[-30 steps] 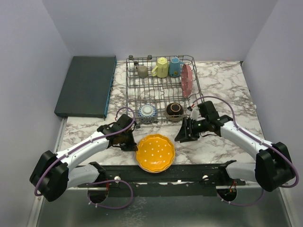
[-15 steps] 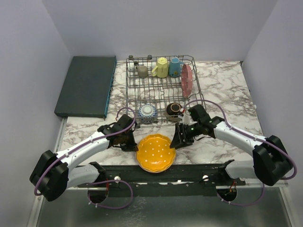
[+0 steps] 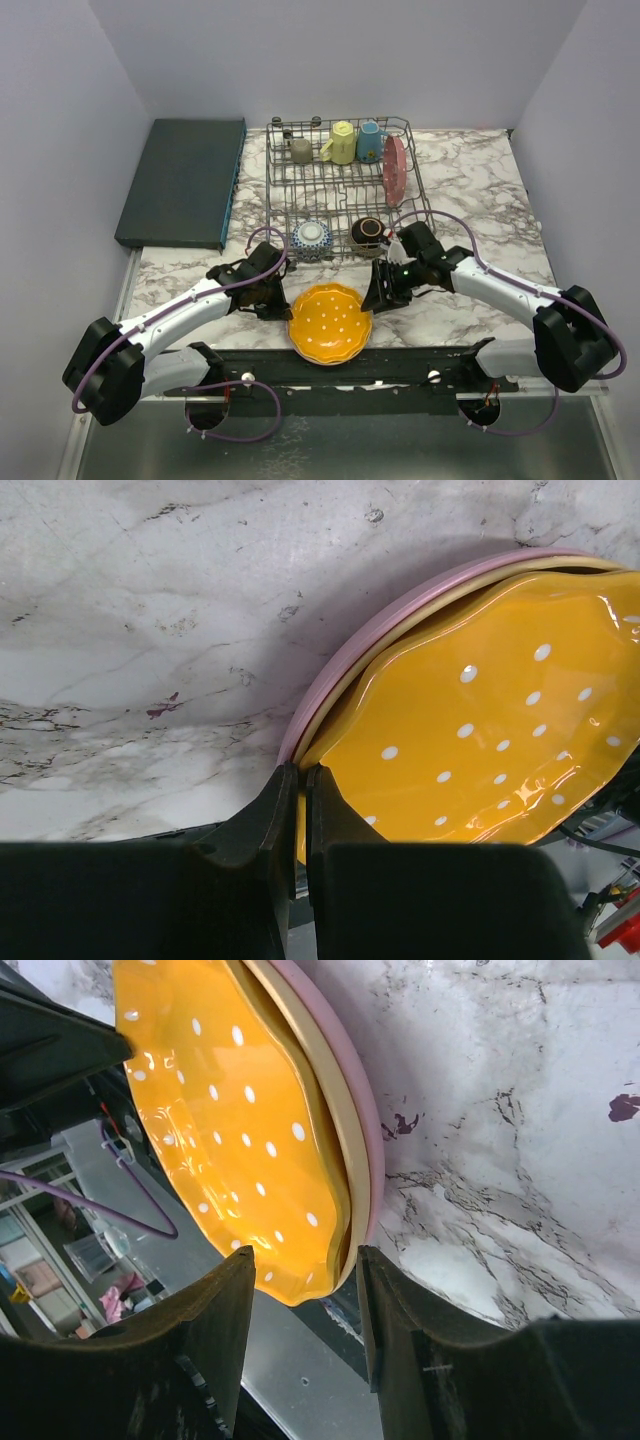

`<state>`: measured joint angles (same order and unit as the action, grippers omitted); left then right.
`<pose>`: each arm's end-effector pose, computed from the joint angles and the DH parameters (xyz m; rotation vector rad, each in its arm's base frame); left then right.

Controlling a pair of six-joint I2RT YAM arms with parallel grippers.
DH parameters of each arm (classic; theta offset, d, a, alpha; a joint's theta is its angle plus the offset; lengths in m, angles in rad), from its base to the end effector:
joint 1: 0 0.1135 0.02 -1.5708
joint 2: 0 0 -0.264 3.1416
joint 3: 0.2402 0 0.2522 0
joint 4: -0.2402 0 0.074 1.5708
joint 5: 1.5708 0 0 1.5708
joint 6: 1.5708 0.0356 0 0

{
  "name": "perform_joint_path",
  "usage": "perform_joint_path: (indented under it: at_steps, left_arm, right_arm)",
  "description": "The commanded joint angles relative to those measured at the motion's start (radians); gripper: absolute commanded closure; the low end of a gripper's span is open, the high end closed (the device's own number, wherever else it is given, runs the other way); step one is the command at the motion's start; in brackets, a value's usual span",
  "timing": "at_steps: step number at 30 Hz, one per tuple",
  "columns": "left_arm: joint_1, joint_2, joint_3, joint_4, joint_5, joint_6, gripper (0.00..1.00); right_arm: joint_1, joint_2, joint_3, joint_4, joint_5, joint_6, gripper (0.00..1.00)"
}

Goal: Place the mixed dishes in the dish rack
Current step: Pick up the plate at the center of the board.

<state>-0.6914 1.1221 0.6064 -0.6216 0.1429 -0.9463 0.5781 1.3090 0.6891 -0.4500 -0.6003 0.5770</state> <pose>0.1463 -0.1276 0.1836 -0.3218 2.8693 -0.6055 0.1863 0.1456 0.1844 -0.2258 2.8322 1.1300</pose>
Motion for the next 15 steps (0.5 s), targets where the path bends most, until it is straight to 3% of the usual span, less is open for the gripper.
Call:
perform_joint_path:
  at_steps: [1, 15]
  left_arm:
    - [-0.011, -0.007, -0.007, 0.062, 0.034, -0.016, 1.00]
    - [-0.011, -0.016, -0.024, 0.074, 0.034, -0.017, 1.00]
  right_arm:
    - [0.015, 0.005, 0.024, -0.009, 0.029, 0.015, 0.50]
    - [0.038, 0.038, 0.032, 0.007, 0.033, 0.027, 0.50]
